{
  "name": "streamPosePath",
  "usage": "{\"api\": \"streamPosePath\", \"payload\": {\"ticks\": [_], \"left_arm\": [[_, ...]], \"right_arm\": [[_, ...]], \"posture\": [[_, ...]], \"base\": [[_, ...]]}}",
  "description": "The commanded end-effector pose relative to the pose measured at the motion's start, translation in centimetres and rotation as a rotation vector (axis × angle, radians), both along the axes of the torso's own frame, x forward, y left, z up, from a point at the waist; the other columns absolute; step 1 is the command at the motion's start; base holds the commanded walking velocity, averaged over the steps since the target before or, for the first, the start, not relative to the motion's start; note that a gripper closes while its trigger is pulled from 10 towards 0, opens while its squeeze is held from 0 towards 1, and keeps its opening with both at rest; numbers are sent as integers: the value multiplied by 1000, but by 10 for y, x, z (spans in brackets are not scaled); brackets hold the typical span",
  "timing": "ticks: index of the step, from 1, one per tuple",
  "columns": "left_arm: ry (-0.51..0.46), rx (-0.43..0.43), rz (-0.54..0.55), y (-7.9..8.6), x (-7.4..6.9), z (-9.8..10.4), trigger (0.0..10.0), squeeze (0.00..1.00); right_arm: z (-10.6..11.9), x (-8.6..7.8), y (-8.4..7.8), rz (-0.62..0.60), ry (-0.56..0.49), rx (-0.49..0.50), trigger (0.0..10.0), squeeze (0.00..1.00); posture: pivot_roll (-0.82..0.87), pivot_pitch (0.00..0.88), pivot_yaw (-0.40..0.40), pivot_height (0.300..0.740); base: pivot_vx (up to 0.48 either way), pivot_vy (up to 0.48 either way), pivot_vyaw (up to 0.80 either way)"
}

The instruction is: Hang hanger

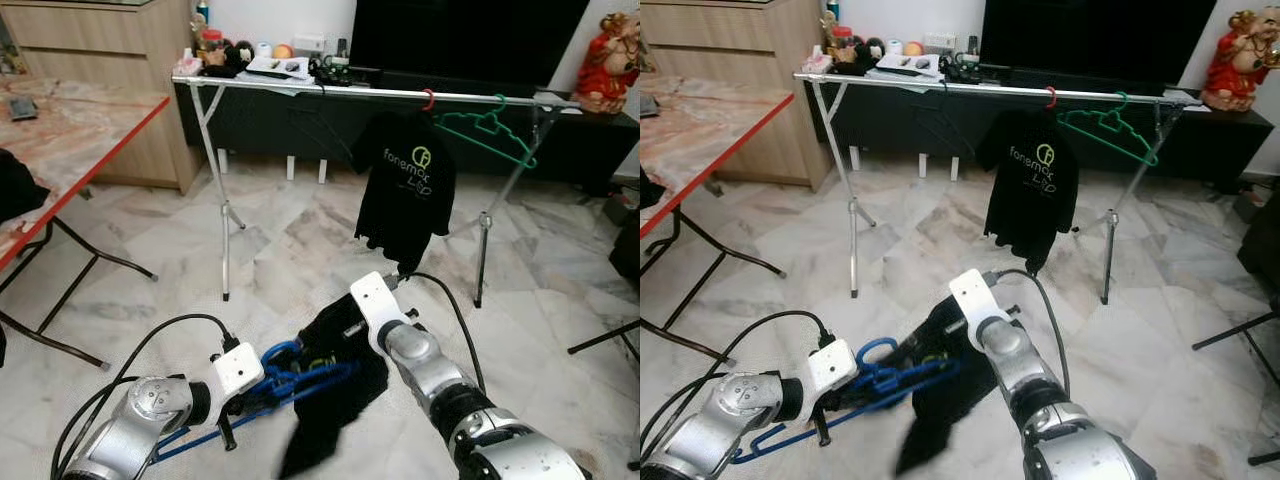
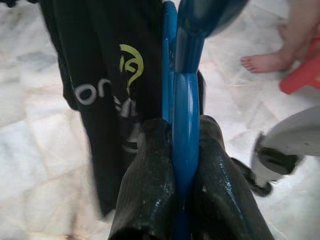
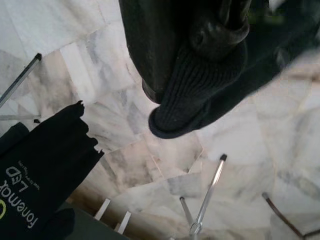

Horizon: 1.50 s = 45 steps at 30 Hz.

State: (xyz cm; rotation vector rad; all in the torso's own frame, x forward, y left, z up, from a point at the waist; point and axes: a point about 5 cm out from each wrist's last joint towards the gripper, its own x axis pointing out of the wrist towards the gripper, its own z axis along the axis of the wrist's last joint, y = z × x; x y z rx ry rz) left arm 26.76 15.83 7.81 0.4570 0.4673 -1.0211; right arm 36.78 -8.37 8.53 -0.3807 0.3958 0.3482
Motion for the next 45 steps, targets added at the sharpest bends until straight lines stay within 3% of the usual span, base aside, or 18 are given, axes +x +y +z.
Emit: {"api": "streamPosePath", "payload": {"ticks": [1,14,22,29,32,36,41,45], "left_arm": [[14,-7,-31,-4,-3,5,10000,0],[30,8,-76,-15,-9,6,10000,0],[-156,54,82,-14,15,6,10000,0],[-205,59,152,-13,24,6,10000,0],[-99,-5,27,-19,7,2,10000,0],[-53,-41,-45,-26,-2,4,10000,0],[-50,-82,-111,-39,-8,15,10000,0],[-93,-83,-92,-43,-3,21,10000,0]], "right_arm": [[9,5,2,-36,-10,34,10000,0],[10,5,8,-140,19,139,10000,0],[16,8,11,-139,15,189,10000,0],[18,10,4,-156,5,178,10000,0],[17,11,-2,-172,3,159,10000,0],[15,10,-4,-188,10,151,10000,0],[11,9,-5,-239,34,181,10000,0],[11,8,-5,-255,35,187,10000,0]], "posture": [[16,0,-89,740],[24,0,-87,740],[11,0,-88,740],[9,0,-89,740],[14,0,-88,740],[19,0,-90,740],[28,0,-93,740],[28,0,-93,740]], "base": [[0,0,0],[0,0,0],[0,0,0],[0,0,0],[0,0,0],[0,0,0],[0,0,0],[0,0,0]]}}
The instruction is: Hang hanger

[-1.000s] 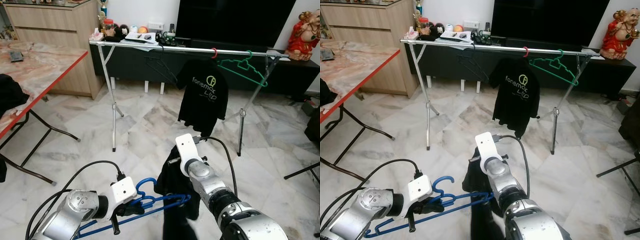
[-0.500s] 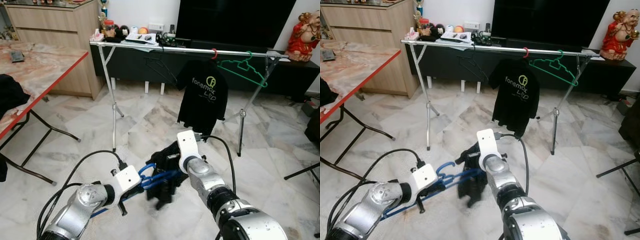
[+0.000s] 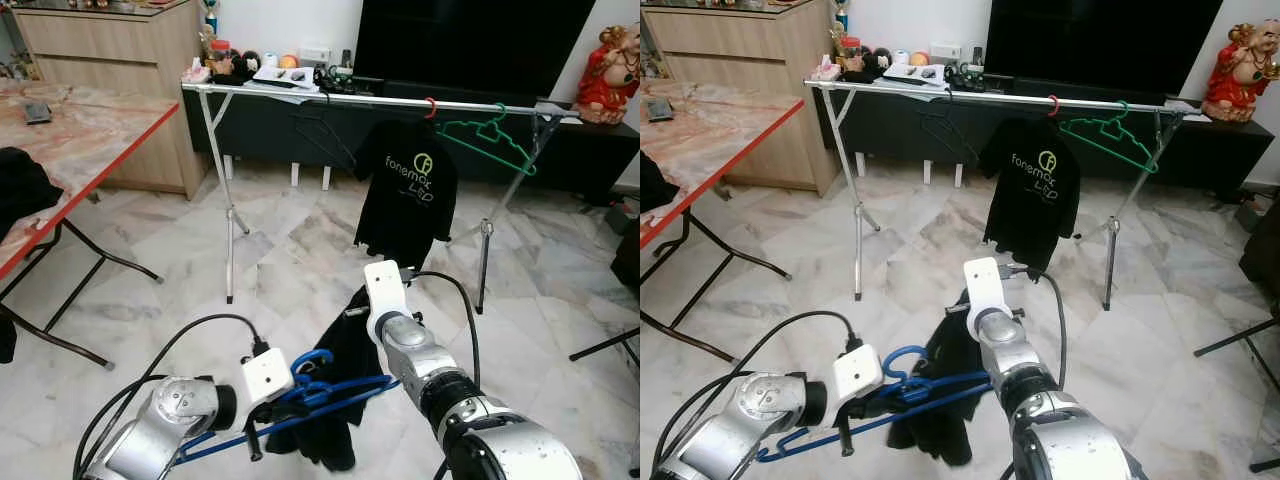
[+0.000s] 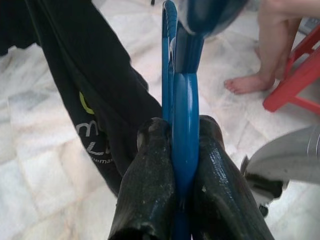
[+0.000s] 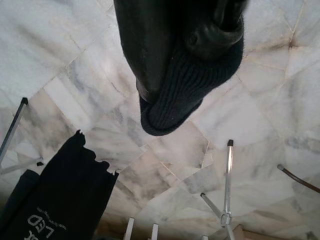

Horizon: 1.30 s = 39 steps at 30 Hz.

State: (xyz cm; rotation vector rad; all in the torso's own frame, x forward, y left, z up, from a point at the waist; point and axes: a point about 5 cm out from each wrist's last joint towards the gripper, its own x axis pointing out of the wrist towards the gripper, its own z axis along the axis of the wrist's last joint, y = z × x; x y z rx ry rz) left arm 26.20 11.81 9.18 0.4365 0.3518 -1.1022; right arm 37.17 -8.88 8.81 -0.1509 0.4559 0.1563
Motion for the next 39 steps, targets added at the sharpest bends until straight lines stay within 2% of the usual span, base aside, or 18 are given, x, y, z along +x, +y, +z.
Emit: {"api": "streamPosePath", "payload": {"ticks": [1,4,8,11,14,17,24,32,39], "left_arm": [[-55,-1,4,-4,5,9,10000,0],[-109,-15,29,-10,10,16,10000,0],[-107,-2,31,-12,10,17,10000,0],[-95,61,20,-8,8,12,10000,0],[-89,85,14,-4,7,11,10000,0],[-110,129,58,6,12,10,10000,0],[-157,146,182,12,24,11,10000,0],[-168,159,201,13,26,12,10000,0],[-184,201,223,22,28,13,10000,0]], "right_arm": [[8,4,1,-22,-16,23,10000,0],[7,3,6,-36,-5,66,10000,0],[7,3,8,-43,1,86,10000,0],[8,3,7,-55,2,100,10000,0],[9,4,5,-62,-1,105,10000,0],[12,6,2,-74,-8,110,10000,0],[12,6,1,-82,-7,116,10000,0],[10,6,-1,-92,-2,118,10000,0],[11,7,-7,-105,-6,108,10000,0]], "posture": [[30,0,-91,740],[29,0,-89,740],[26,0,-88,740],[24,0,-87,740],[22,0,-86,740],[23,0,-86,740],[24,0,-87,740],[21,0,-86,740],[25,0,-87,740]], "base": [[0,0,0],[0,0,0],[0,0,0],[0,0,0],[0,0,0],[0,0,0],[0,0,0],[0,0,0],[0,0,0]]}}
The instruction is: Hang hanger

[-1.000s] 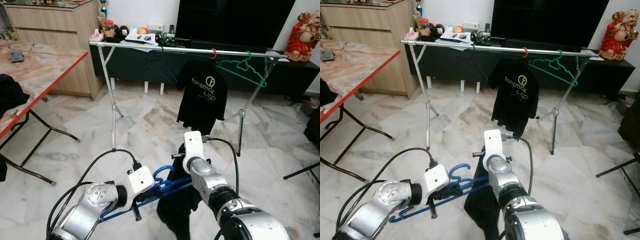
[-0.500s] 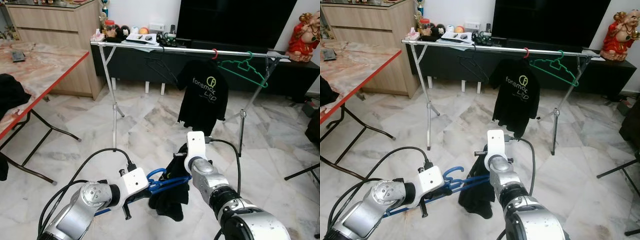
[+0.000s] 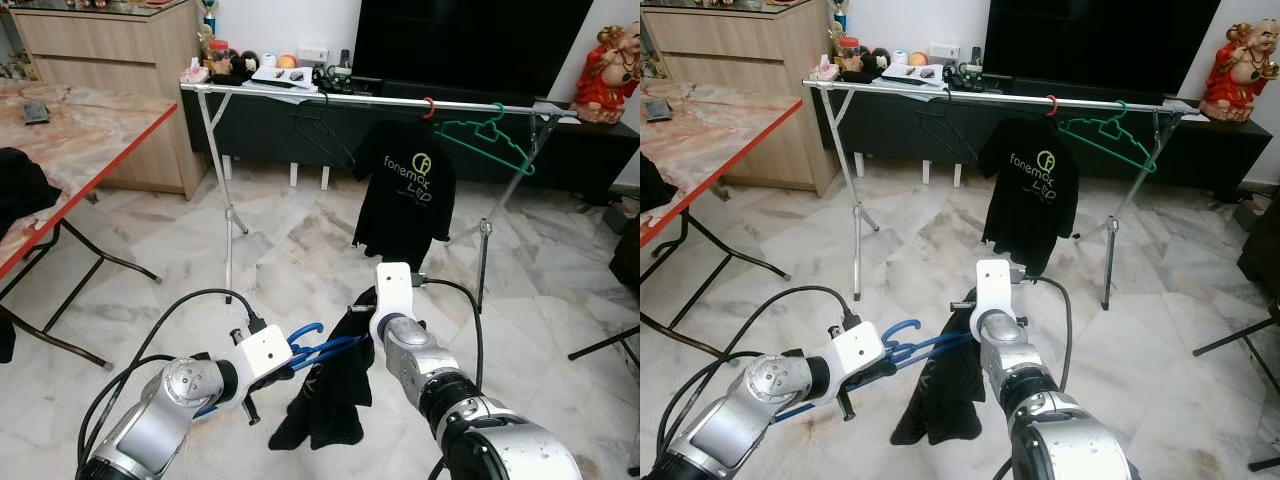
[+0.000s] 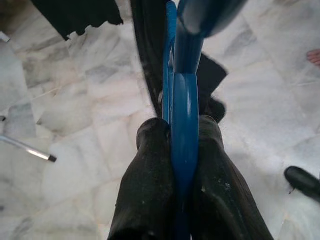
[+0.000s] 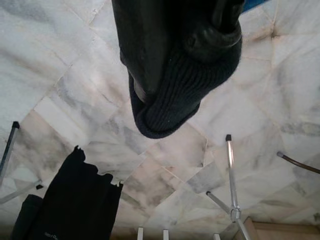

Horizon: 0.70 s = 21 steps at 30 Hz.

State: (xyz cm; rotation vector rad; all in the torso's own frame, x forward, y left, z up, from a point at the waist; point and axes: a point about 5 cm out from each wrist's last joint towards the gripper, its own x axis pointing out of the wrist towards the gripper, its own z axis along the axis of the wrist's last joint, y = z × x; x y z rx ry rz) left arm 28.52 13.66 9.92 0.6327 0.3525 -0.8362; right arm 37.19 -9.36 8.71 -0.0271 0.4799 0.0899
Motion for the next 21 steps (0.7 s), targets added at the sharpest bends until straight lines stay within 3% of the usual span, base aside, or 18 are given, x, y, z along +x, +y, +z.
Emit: {"api": "streamPosePath", "payload": {"ticks": [1,11,15,21], "left_arm": [[-28,19,21,4,5,5,10000,0],[-39,-4,20,2,6,8,10000,0],[-51,-144,-1,-14,6,16,10000,0],[-31,-237,-24,-25,2,22,10000,0]], "right_arm": [[11,7,-4,-15,-32,4,10000,0],[12,7,-6,-19,-32,5,10000,0],[9,4,4,18,-18,17,10000,0],[5,1,11,21,-1,42,10000,0]], "posture": [[25,0,-88,740],[21,0,-89,740],[20,0,-92,740],[22,0,-93,740]], "base": [[0,0,0],[0,0,0],[0,0,0],[0,0,0]]}}
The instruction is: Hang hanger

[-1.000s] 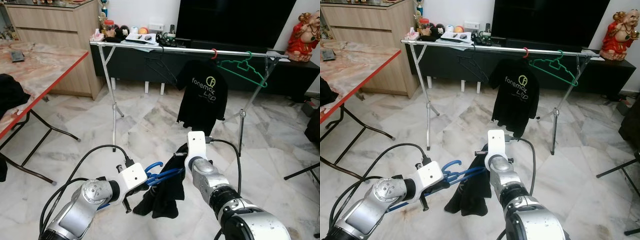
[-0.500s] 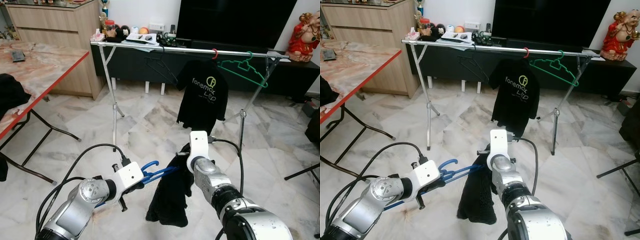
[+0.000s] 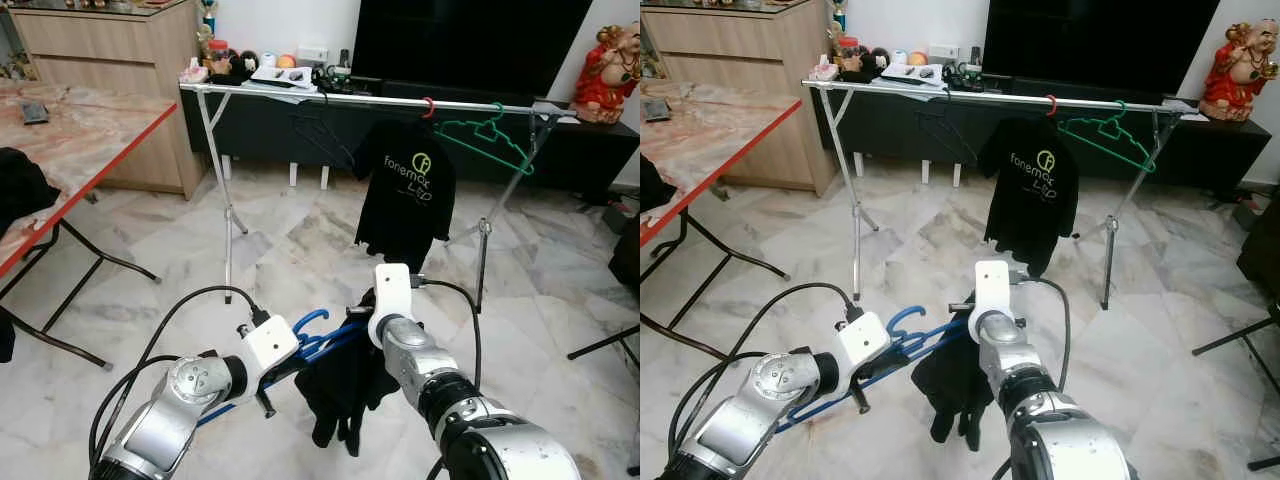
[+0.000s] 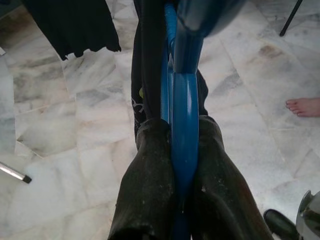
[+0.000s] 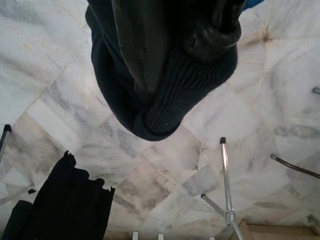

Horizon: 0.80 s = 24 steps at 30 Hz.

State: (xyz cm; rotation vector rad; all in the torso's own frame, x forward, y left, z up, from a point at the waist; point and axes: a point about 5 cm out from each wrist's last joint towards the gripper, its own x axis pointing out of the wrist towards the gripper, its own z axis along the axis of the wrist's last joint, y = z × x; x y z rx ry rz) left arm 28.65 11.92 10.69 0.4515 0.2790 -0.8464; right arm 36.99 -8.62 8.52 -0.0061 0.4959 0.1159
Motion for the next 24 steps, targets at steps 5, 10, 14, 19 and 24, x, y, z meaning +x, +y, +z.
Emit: {"api": "streamPosePath", "payload": {"ticks": [5,10,14,19,24], "left_arm": [[-70,-11,52,-4,8,14,10000,0],[-61,93,92,5,12,6,10000,0],[-71,90,133,6,15,6,10000,0],[-81,35,130,-3,16,9,10000,0],[-61,-49,56,-16,9,10,10000,0]], "right_arm": [[6,3,5,-12,-13,40,10000,0],[10,5,1,-66,-20,65,10000,0],[11,6,-3,-103,-20,79,10000,0],[11,6,-4,-151,-14,133,10000,0],[16,7,9,-44,-28,140,10000,0]], "posture": [[23,0,-95,740],[19,0,-94,740],[18,0,-94,740],[18,0,-95,740],[16,0,-94,740]], "base": [[0,0,0],[0,0,0],[0,0,0],[0,0,0],[0,0,0]]}}
